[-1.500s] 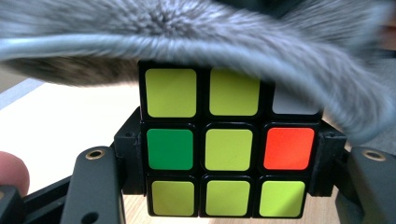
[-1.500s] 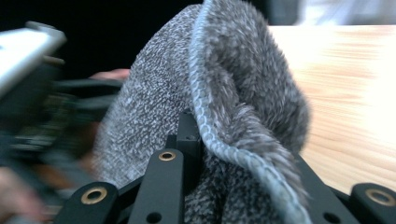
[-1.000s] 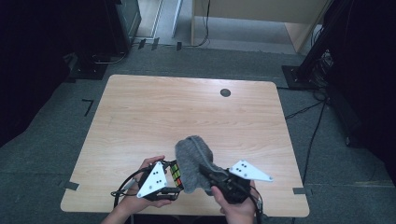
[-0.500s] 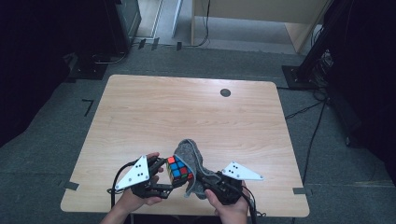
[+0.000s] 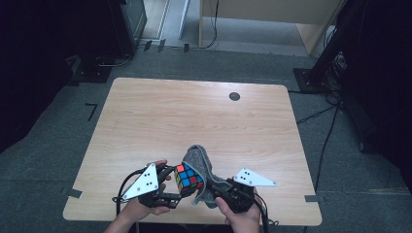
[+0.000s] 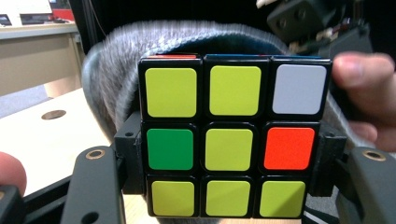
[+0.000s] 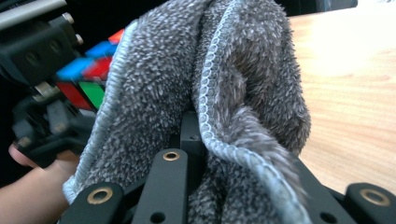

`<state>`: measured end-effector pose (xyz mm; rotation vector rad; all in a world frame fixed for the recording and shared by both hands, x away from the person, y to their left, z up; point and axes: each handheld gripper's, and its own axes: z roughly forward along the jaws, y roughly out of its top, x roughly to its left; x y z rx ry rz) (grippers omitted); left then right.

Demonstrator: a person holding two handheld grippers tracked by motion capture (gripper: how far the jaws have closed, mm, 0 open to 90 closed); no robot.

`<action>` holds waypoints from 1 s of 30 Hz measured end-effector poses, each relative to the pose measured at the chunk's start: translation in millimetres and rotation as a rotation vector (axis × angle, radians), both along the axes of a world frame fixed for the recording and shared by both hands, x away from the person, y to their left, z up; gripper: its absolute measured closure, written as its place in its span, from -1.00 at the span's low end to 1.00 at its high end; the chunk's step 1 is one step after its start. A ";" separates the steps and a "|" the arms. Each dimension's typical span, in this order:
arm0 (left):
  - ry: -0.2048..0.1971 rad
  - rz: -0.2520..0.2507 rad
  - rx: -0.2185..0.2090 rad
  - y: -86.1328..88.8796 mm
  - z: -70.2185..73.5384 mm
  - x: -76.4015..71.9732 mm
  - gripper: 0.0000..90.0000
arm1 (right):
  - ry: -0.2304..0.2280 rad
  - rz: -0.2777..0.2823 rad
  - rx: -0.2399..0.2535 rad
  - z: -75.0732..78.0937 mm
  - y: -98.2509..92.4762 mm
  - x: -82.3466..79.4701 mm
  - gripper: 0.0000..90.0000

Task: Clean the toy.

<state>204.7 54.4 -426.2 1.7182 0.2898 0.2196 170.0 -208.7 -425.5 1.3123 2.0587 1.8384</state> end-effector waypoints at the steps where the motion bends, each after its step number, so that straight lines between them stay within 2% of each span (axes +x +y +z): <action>1: -0.003 0.000 -0.001 0.8 0.0 0.3 -0.24 | 0.000 0.001 0.000 -0.8 1.1 -0.2 0.74; 4: -0.013 0.016 0.025 0.4 -2.8 1.1 -0.24 | -0.034 -0.012 0.012 8.8 -1.9 -3.2 0.74; 6: 0.000 0.006 0.019 -0.2 -4.8 1.5 -0.24 | -0.065 -0.032 0.035 15.2 -5.4 -5.8 0.74; 8: 0.006 -0.002 0.014 -1.4 -4.3 1.4 -0.24 | -0.074 -0.033 0.026 14.0 -5.1 -5.6 0.74; 12: -0.001 -0.004 0.018 -1.5 -3.3 1.2 -0.24 | -0.003 -0.013 -0.010 -0.2 0.4 0.6 0.74; 15: 0.003 0.001 0.016 -0.6 -4.9 2.1 -0.24 | -0.022 -0.015 -0.025 7.1 -0.5 -2.5 0.74; 17: 0.006 0.008 0.019 -2.1 -6.6 1.5 -0.24 | -0.064 -0.035 0.003 17.5 -5.4 -6.6 0.74; 19: 0.013 -0.005 0.015 -6.0 -8.1 -0.2 -0.24 | -0.089 -0.059 0.029 23.2 -9.0 -8.5 0.74; 20: 0.016 -0.011 0.009 -8.1 -7.8 -1.3 -0.24 | -0.091 -0.073 0.036 22.8 -9.4 -8.2 0.74; 22: 0.006 -0.009 -0.006 -9.2 -4.9 -3.1 -0.24 | -0.065 -0.085 0.045 16.1 -7.6 -5.4 0.74; 23: -0.003 0.002 -0.005 -8.7 -3.9 -3.2 -0.24 | -0.040 -0.075 0.041 10.4 -6.0 -3.8 0.74; 26: -0.016 0.067 -0.001 -1.4 -3.8 0.9 -0.24 | -0.015 -0.051 0.012 4.2 -1.9 -4.1 0.74; 28: 0.003 0.084 0.000 2.9 -6.6 5.0 -0.24 | -0.025 -0.030 0.020 8.3 -2.1 -5.0 0.74; 30: 0.012 0.060 0.004 0.8 -8.9 3.6 -0.24 | -0.058 -0.041 0.033 16.4 -3.2 -5.9 0.74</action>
